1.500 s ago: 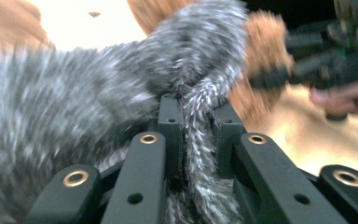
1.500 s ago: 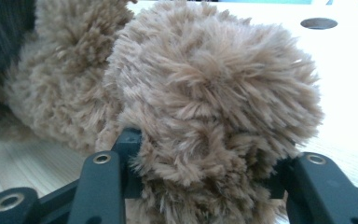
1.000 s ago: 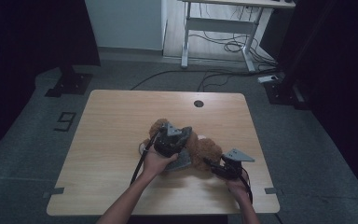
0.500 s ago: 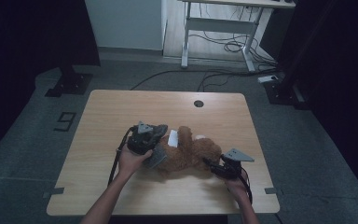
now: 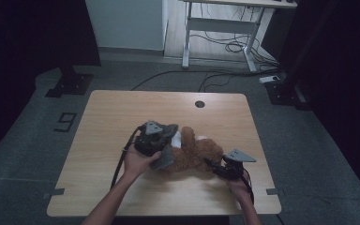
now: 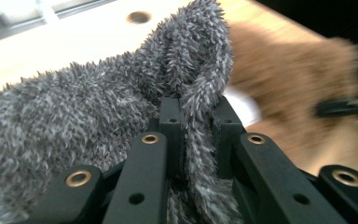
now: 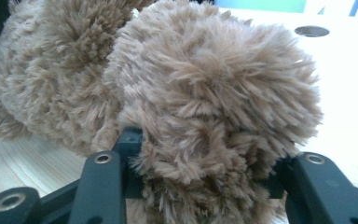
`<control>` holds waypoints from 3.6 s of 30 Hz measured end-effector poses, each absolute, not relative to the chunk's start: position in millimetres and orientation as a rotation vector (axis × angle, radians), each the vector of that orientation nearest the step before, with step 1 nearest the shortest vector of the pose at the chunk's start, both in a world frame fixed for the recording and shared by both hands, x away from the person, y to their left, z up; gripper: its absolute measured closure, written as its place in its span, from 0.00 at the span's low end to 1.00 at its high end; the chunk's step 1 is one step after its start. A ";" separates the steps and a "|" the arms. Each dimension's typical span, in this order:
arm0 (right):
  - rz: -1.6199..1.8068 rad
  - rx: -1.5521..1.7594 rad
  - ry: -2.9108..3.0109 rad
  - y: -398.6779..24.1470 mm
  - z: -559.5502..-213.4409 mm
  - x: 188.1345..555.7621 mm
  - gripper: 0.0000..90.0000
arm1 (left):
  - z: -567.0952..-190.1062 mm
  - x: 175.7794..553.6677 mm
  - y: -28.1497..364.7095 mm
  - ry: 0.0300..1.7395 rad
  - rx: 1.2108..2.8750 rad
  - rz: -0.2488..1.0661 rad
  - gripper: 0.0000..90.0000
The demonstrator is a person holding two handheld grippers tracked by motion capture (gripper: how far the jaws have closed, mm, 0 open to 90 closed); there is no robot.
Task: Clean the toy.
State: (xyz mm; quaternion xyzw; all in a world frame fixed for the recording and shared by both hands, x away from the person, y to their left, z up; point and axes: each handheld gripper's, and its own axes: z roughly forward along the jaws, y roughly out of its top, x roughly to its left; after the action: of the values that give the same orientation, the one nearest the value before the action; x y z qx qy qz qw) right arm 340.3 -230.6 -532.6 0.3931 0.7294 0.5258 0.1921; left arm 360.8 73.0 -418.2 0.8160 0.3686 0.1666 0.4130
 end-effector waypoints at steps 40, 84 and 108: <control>1.498 1.126 2.039 -233.1 -534.1 342.0 0.54 | -418.5 360.2 145.9 1.059 1.889 0.476 0.87; 1.527 1.122 2.039 -230.0 -536.1 344.6 0.54 | -437.8 392.3 7.7 0.897 2.141 0.336 0.88; 1.533 1.159 2.029 -232.0 -536.8 345.3 0.54 | -388.2 364.1 29.3 0.831 2.040 0.384 0.87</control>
State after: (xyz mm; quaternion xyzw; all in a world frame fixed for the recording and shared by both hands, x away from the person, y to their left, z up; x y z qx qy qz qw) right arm 345.3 -232.0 -536.8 0.4084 0.7151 0.5403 0.1729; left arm 364.1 29.3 -388.2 0.8203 0.3343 0.1544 0.4376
